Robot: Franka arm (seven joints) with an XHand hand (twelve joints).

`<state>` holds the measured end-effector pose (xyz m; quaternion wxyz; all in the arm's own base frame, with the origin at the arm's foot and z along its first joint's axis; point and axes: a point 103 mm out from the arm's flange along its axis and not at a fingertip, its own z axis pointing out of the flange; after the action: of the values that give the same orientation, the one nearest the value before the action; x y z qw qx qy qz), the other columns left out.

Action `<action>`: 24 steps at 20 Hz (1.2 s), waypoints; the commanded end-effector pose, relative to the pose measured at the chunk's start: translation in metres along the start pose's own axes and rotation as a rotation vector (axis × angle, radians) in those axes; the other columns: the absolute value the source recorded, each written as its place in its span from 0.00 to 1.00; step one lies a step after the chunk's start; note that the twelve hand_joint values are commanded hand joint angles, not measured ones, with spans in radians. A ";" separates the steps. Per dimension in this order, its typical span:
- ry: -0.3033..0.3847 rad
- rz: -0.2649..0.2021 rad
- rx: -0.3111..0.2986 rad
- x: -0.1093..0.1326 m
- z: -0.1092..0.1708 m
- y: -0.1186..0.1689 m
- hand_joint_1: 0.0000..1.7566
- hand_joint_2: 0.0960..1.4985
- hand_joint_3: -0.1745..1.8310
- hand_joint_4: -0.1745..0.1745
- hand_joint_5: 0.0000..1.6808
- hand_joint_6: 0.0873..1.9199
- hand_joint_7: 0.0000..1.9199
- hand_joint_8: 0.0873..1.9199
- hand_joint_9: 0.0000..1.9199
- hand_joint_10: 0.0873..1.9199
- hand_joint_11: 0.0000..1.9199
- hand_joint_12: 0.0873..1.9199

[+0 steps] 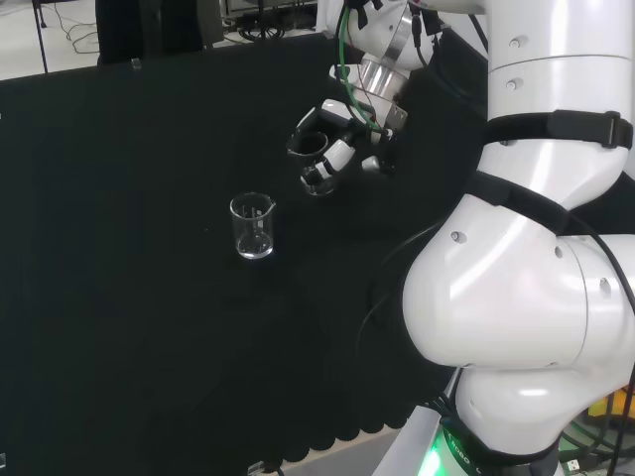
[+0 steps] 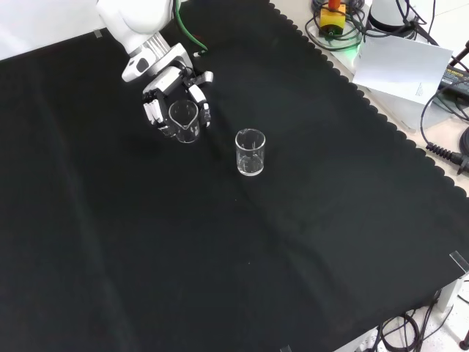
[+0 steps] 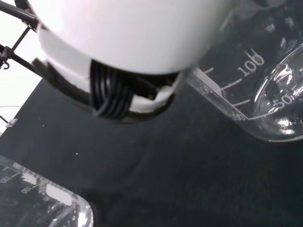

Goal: Place the beaker back on the table.

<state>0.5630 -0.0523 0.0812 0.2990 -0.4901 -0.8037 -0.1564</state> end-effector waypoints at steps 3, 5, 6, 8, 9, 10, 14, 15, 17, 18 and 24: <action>0.001 0.001 -0.003 -0.004 0.006 -0.001 0.83 0.26 0.52 0.00 0.79 0.31 0.73 0.29 0.86 0.00 0.58 0.37; 0.002 0.004 -0.001 -0.005 0.008 0.000 0.83 0.26 0.52 0.00 0.79 0.31 0.73 0.29 0.86 0.00 0.58 0.37; 0.001 0.005 0.001 -0.006 0.009 -0.001 0.83 0.26 0.52 0.00 0.79 0.31 0.73 0.29 0.86 0.00 0.58 0.37; 0.001 0.011 0.002 -0.007 0.011 -0.001 0.83 0.26 0.52 0.00 0.79 0.31 0.73 0.29 0.86 0.00 0.58 0.37; 0.003 0.014 0.001 -0.008 0.013 -0.002 0.83 0.26 0.52 0.00 0.79 0.31 0.73 0.29 0.86 0.00 0.58 0.37; 0.000 0.017 0.005 -0.009 0.014 -0.002 0.83 0.26 0.52 0.00 0.79 0.31 0.73 0.29 0.86 0.00 0.58 0.37; -0.011 0.019 0.003 -0.010 0.017 -0.003 0.82 0.27 0.51 0.00 0.78 0.31 0.73 0.28 0.86 0.00 0.57 0.37; -0.011 0.019 0.002 -0.010 0.016 -0.003 0.82 0.28 0.50 0.00 0.78 0.31 0.72 0.29 0.86 0.00 0.57 0.38; -0.018 0.014 0.006 -0.008 0.015 -0.003 0.82 0.34 0.45 0.05 0.75 0.34 0.69 0.32 0.84 0.00 0.57 0.38; -0.017 0.013 0.007 -0.008 0.014 -0.003 0.81 0.39 0.39 0.10 0.72 0.37 0.66 0.35 0.83 0.00 0.57 0.39; -0.054 0.001 0.039 -0.006 0.012 -0.006 0.76 0.31 0.40 0.23 0.54 0.41 0.51 0.34 0.70 0.00 0.45 0.49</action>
<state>0.5583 -0.0515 0.0672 0.2889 -0.4930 -0.8085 -0.1411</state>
